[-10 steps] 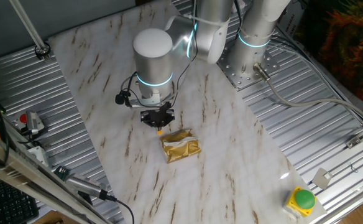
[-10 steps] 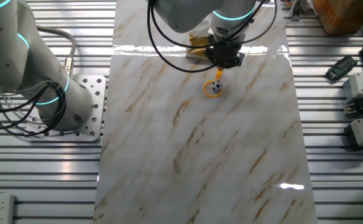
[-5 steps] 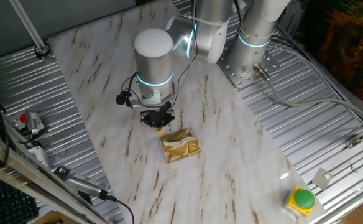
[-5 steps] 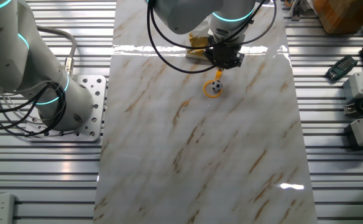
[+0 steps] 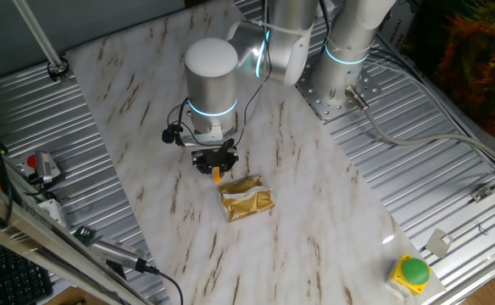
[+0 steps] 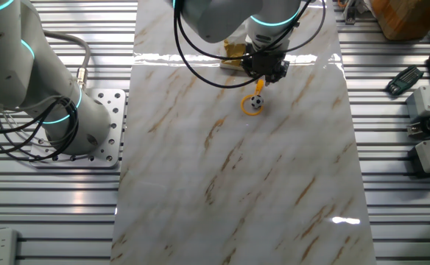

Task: Remove the bubble ring from the ball

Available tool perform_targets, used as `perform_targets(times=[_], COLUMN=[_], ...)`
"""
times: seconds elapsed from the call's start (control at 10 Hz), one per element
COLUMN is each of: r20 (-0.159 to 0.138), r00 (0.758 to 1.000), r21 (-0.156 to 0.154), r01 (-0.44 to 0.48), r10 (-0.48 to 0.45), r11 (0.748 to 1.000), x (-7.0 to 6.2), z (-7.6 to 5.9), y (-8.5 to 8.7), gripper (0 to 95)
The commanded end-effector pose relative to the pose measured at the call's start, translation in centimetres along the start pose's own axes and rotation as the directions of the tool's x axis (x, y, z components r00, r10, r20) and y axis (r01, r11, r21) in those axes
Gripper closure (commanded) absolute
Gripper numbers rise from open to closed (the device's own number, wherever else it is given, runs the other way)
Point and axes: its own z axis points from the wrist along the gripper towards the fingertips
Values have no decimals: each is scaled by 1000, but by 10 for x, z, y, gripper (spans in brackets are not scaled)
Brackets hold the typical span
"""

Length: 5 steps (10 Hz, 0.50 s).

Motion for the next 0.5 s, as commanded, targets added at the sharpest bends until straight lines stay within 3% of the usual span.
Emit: perform_targets(times=[0.1,0.5], r20=[0,1], r00=[1000,1000], r21=[4,5], r01=[1,5], r10=[-1,-5], r11=[1000,1000], x=[0,1], z=[2,4], y=[-1,-2], gripper=[570,570])
